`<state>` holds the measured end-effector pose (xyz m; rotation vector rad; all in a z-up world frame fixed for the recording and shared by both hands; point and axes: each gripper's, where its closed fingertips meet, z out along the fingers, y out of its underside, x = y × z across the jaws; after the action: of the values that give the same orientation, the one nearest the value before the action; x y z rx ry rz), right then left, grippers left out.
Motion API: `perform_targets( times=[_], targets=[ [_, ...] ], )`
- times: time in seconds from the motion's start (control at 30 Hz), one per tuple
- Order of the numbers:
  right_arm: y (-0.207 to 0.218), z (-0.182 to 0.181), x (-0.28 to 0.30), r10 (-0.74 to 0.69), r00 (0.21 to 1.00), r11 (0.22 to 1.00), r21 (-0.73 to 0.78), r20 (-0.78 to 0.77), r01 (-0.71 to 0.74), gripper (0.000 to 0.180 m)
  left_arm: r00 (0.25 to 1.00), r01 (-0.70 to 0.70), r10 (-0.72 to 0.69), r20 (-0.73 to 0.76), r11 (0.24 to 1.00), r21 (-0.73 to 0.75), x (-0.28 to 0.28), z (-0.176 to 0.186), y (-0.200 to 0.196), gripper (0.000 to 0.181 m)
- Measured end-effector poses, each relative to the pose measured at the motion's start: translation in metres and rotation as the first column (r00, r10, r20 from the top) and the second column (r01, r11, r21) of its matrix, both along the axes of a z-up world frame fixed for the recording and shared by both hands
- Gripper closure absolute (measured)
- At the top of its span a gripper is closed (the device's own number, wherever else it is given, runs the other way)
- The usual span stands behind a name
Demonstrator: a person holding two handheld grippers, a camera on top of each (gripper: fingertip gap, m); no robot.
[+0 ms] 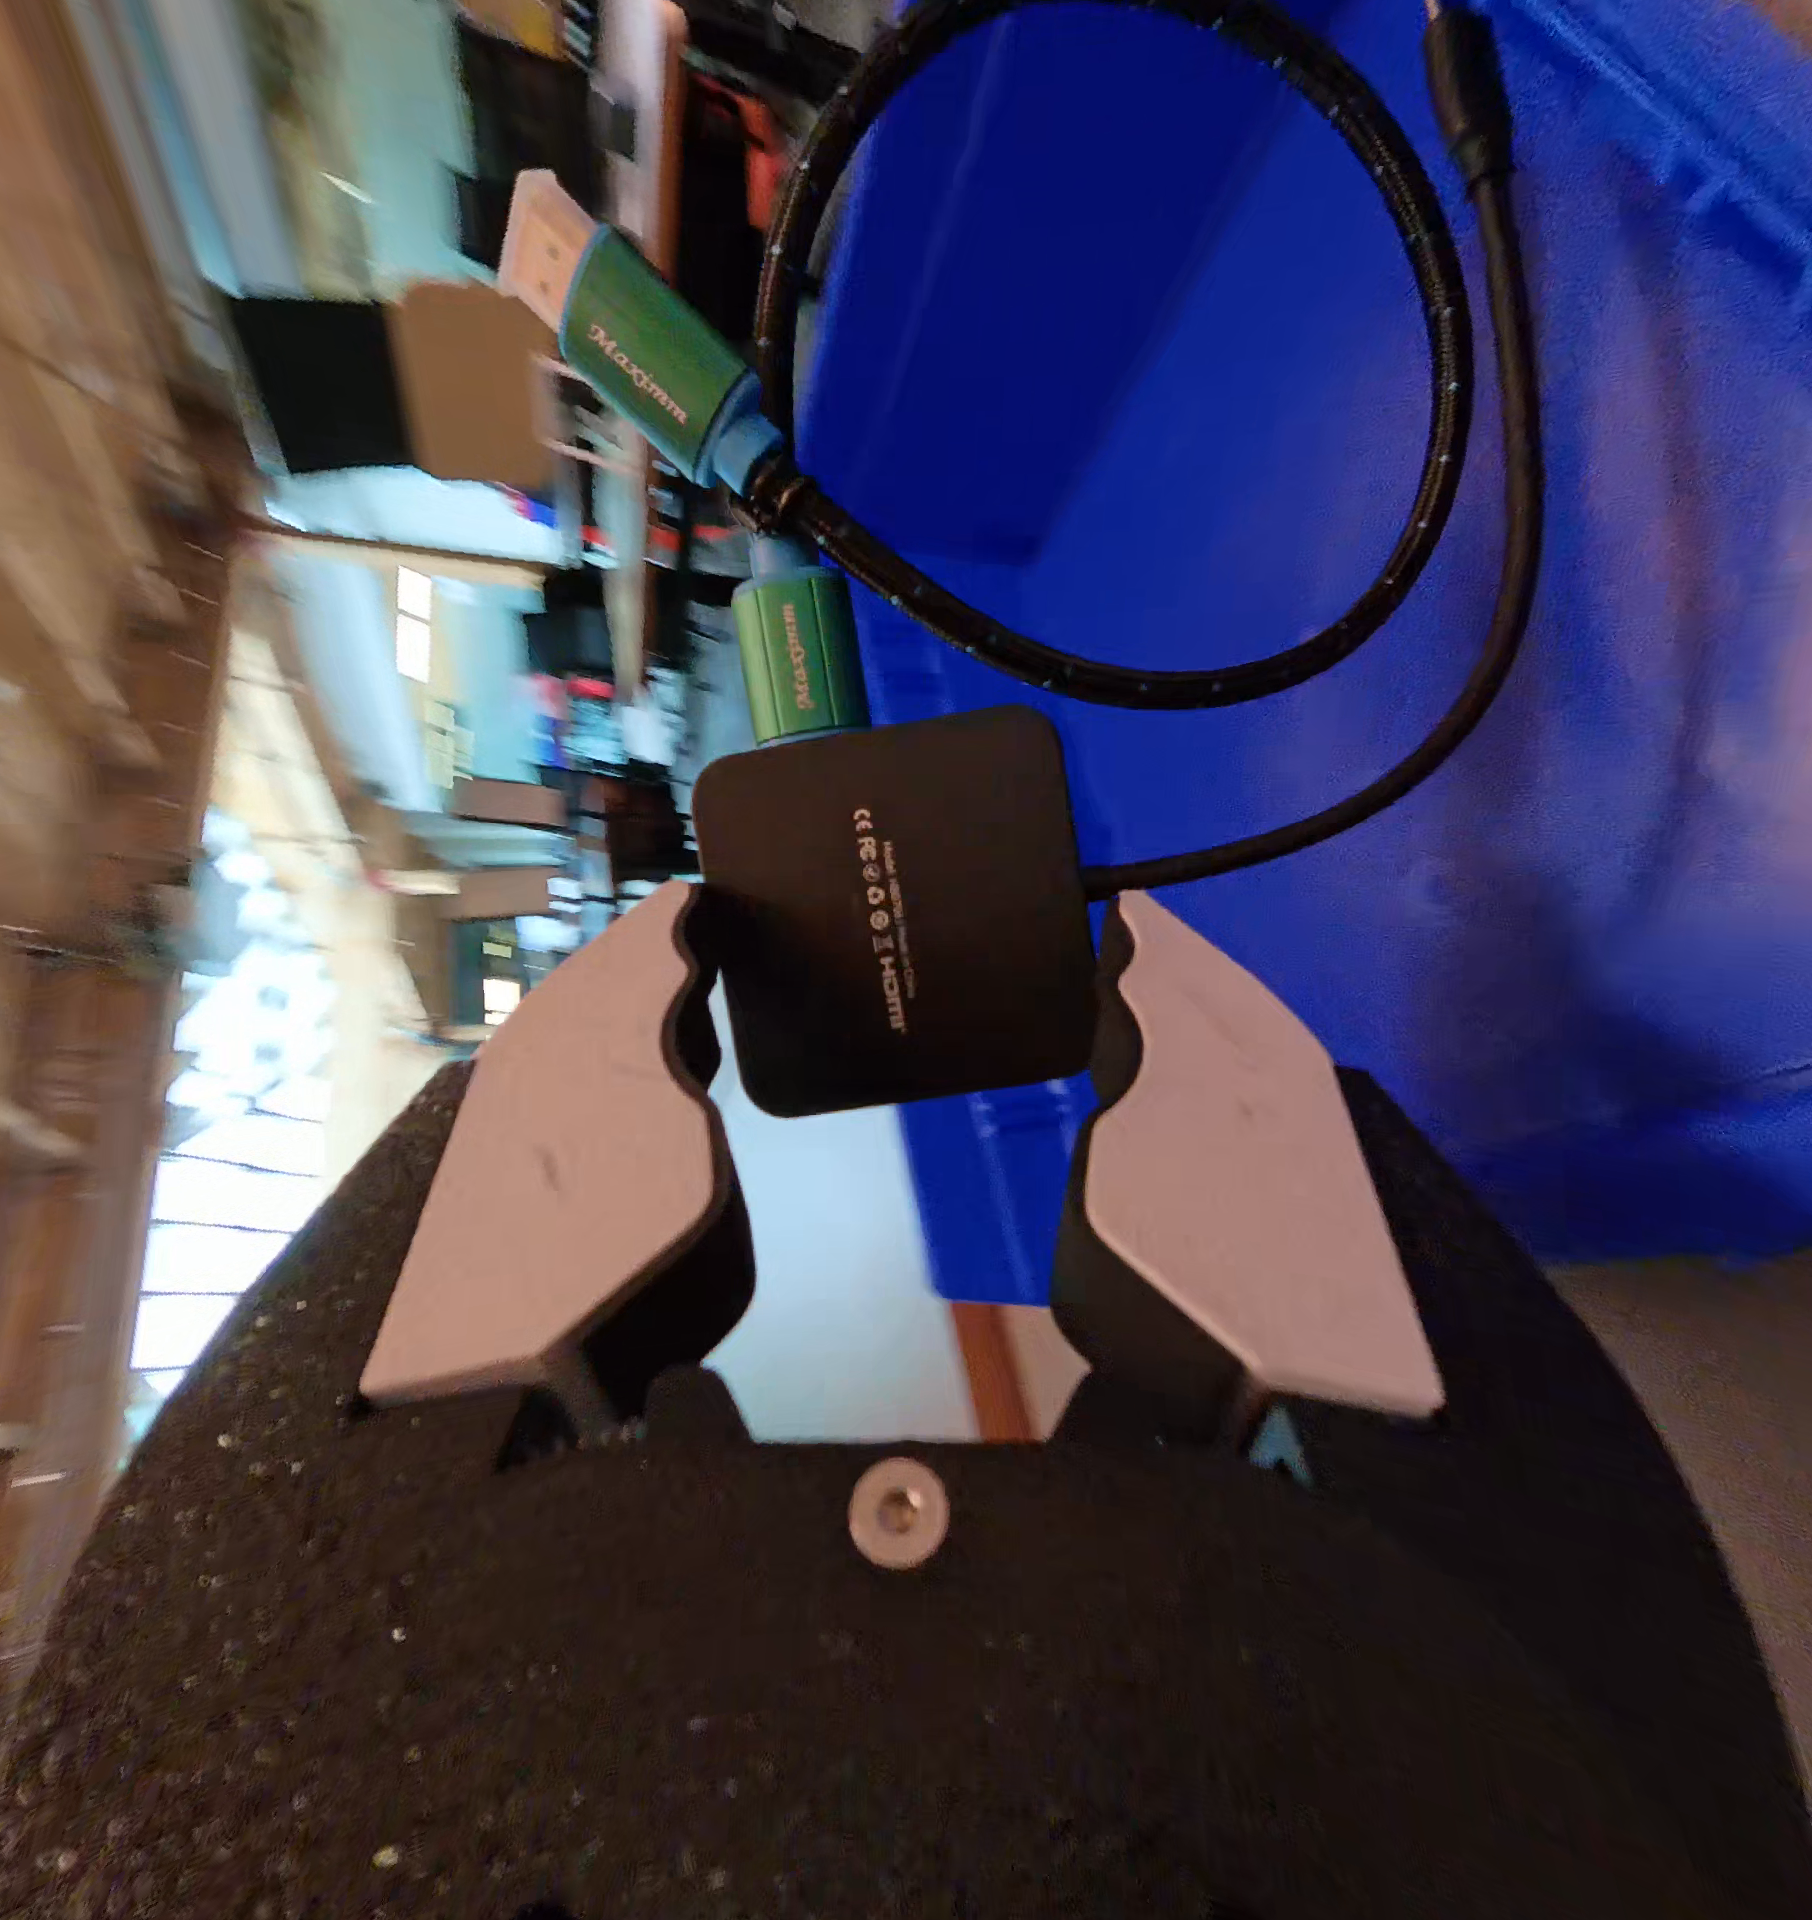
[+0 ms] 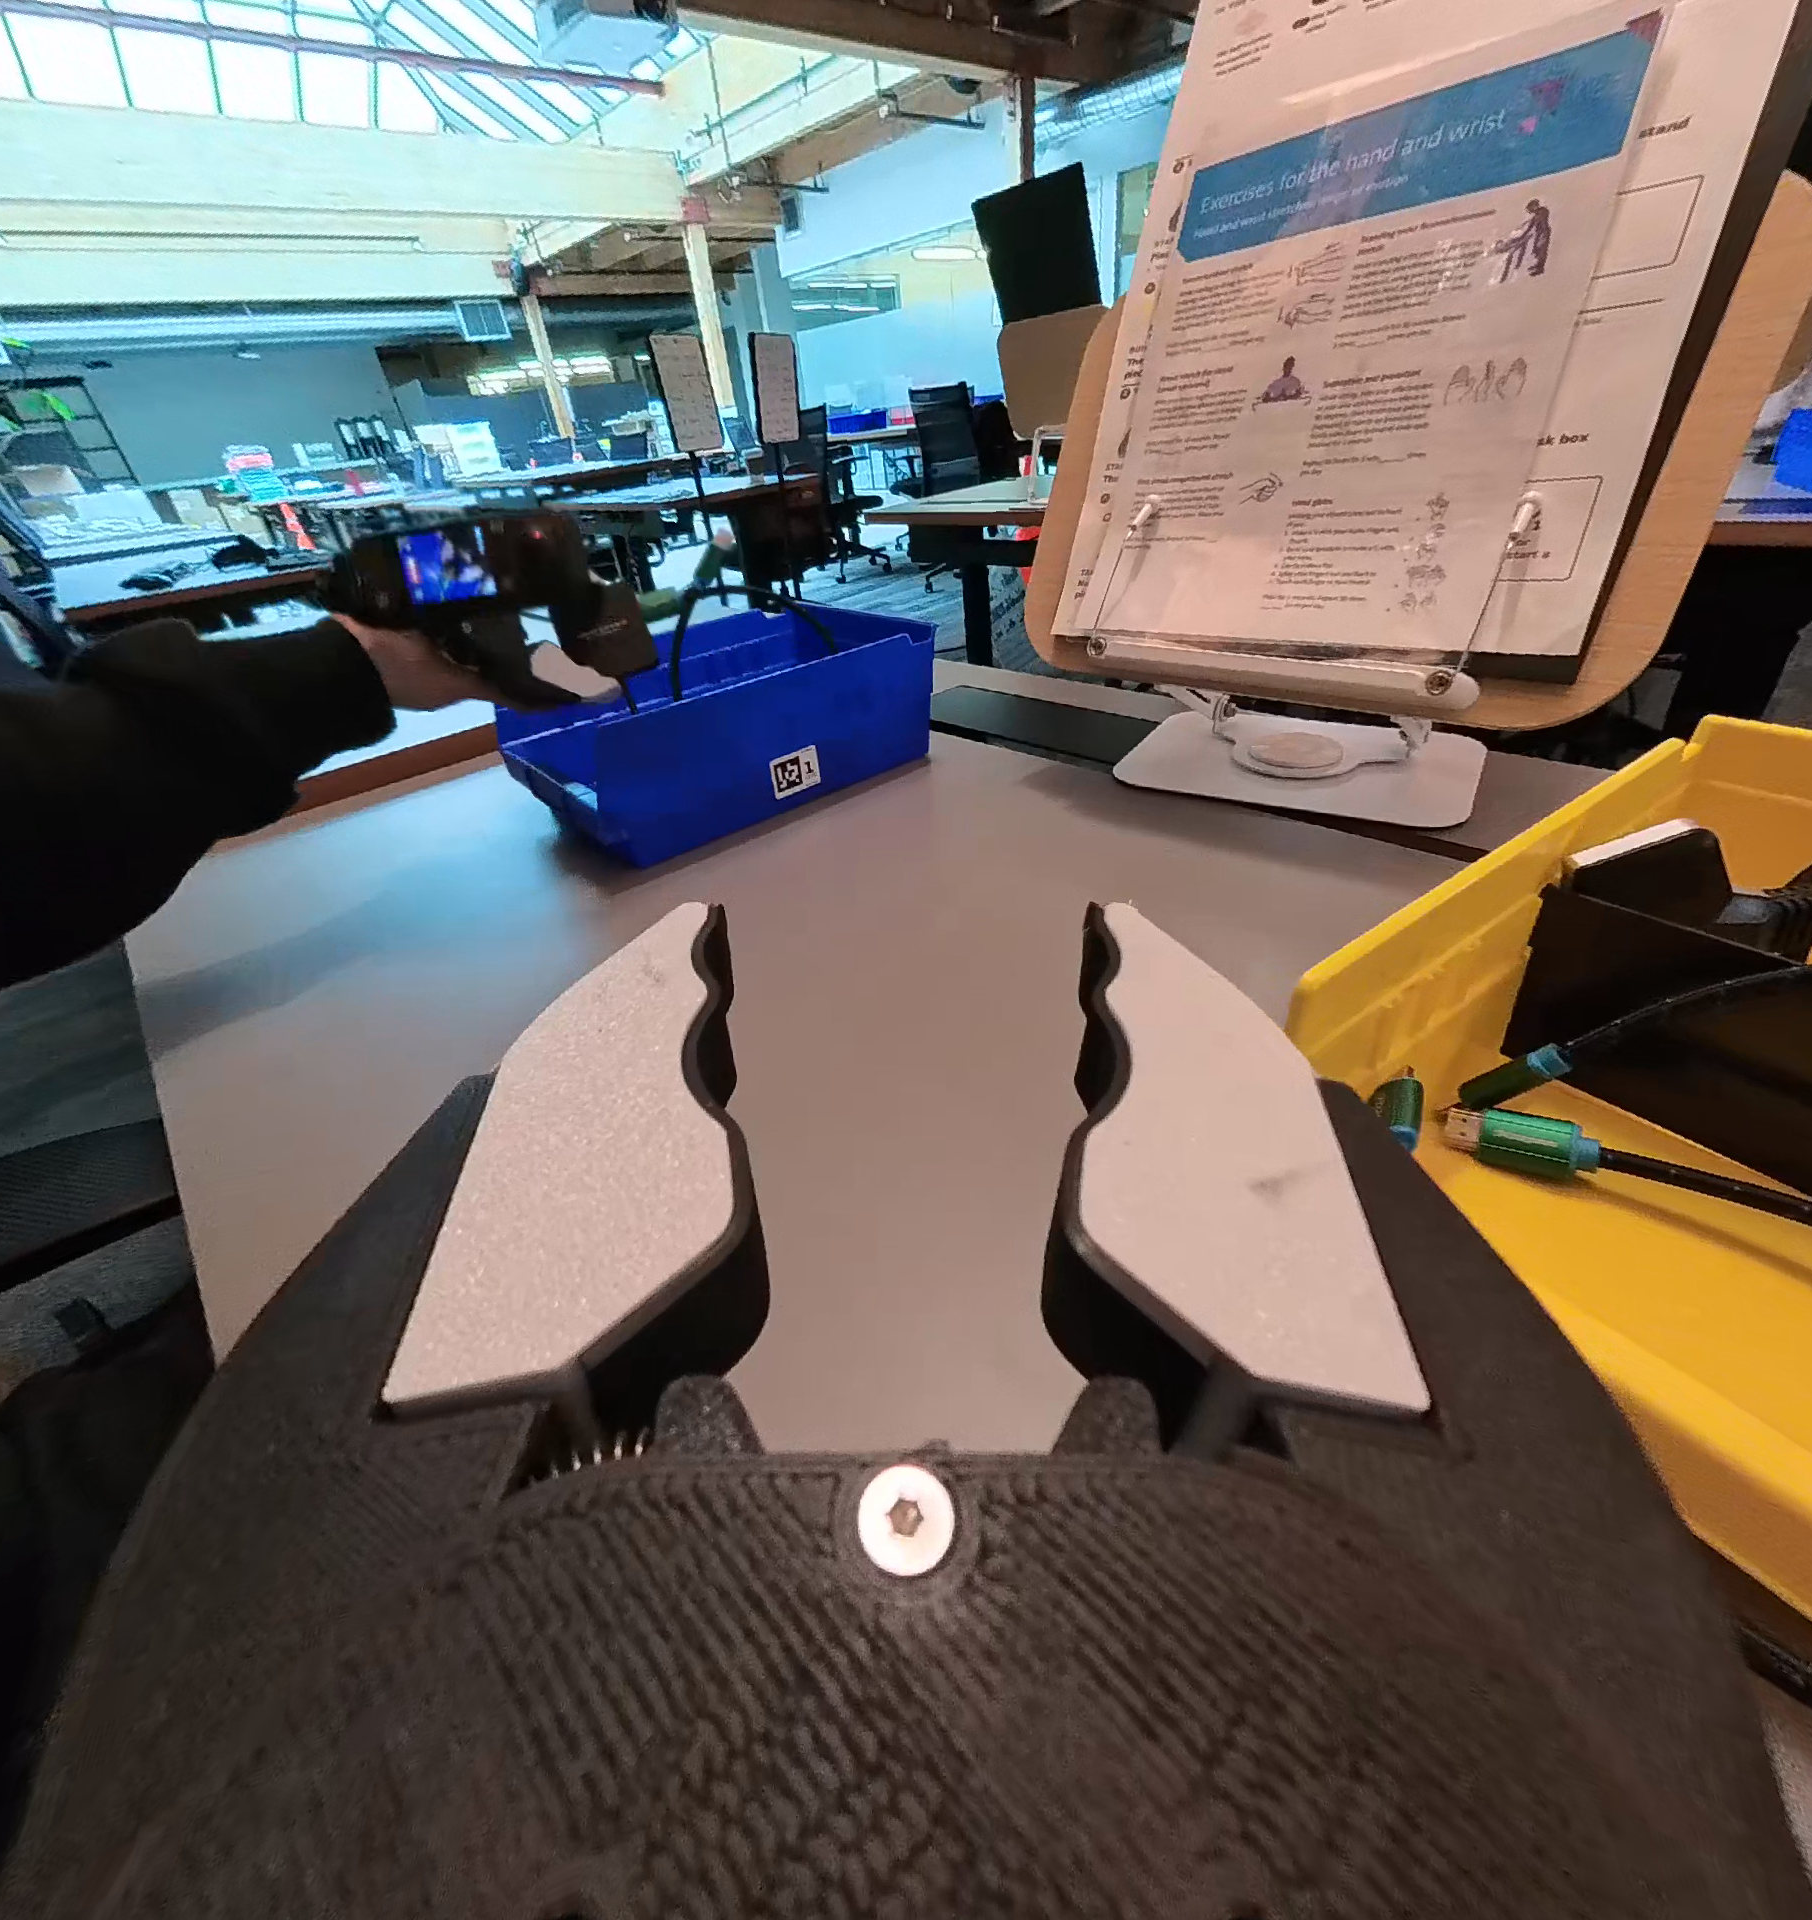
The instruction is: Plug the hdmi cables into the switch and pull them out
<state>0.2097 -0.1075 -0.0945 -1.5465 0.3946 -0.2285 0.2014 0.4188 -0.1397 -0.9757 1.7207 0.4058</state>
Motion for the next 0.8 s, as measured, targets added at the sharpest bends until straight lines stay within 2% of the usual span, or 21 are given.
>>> perform_targets(
  times=[0.1,0.2,0.3,0.4,0.53,0.67,0.7,0.8],
  targets=[
    [0.005,0.0,-0.003,0.019,1.0,1.0,0.016,-0.012,-0.019,0.115,0.997,0.053,-0.064,0.035,0.962,0.268,-0.003,0.032,-0.008,0.111],
    [0.012,-0.002,-0.006,0.04,0.999,0.999,0.012,-0.016,-0.04,0.114,0.986,0.079,-0.132,0.103,0.908,0.412,-0.007,0.069,-0.023,0.111],
    [0.022,-0.001,-0.011,0.066,0.997,0.997,0.031,-0.032,-0.065,0.113,0.958,0.118,-0.225,0.181,0.877,0.467,-0.013,0.106,-0.049,0.111],
    [0.04,-0.001,-0.021,0.12,0.992,0.992,0.056,-0.051,-0.117,0.114,0.904,0.23,-0.351,0.246,0.881,0.413,-0.013,0.128,-0.092,0.111],
    [0.065,0.008,-0.046,0.2,0.978,0.978,0.074,-0.065,-0.195,0.114,0.804,0.427,-0.521,0.287,0.842,0.331,-0.012,0.131,-0.17,0.111],
    [0.086,0.031,-0.079,0.303,0.95,0.941,0.182,-0.082,-0.284,0.133,0.698,0.531,-0.651,0.299,0.75,0.394,-0.013,0.118,-0.251,0.111],
    [0.091,0.032,-0.083,0.304,0.949,0.941,0.18,-0.077,-0.287,0.136,0.675,0.548,-0.681,0.285,0.721,0.424,-0.013,0.112,-0.271,0.111],
    [0.096,0.017,-0.066,0.189,0.981,0.976,0.116,-0.046,-0.183,0.126,0.589,0.637,-0.765,0.26,0.637,0.434,-0.013,0.083,-0.327,0.111]
  ],
)
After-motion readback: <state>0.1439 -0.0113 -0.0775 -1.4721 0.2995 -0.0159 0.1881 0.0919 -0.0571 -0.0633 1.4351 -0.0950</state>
